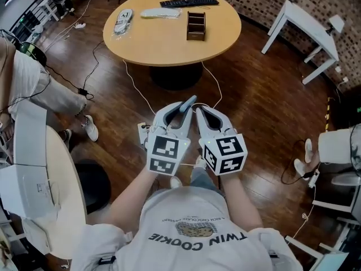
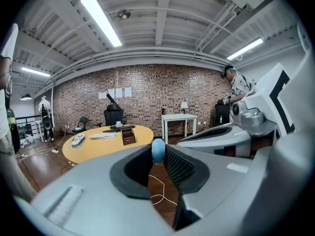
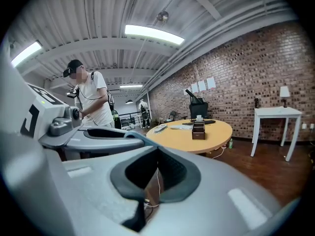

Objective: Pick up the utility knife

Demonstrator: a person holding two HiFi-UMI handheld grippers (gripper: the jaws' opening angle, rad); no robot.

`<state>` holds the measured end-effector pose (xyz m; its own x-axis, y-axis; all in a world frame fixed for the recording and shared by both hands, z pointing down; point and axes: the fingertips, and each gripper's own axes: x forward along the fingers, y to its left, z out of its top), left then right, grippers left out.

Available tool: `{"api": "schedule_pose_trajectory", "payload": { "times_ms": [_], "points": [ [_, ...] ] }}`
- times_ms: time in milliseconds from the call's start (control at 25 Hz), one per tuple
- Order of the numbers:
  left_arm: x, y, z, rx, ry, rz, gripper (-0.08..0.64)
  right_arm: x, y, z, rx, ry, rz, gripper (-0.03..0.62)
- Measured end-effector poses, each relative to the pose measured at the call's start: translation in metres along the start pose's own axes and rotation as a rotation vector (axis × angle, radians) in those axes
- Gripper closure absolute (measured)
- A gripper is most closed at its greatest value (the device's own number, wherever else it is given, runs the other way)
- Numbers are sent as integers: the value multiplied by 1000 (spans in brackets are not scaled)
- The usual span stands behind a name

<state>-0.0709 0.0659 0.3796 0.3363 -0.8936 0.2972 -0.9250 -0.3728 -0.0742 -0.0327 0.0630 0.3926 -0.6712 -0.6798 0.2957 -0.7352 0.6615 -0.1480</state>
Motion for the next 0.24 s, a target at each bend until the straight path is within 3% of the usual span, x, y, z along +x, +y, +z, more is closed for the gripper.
{"api": "schedule_pose_trajectory", "payload": {
  "times_ms": [240],
  "points": [
    [-35,0,-11,-3,1,-14,489,-16,34,-9,3,2,-18,591]
  ]
}}
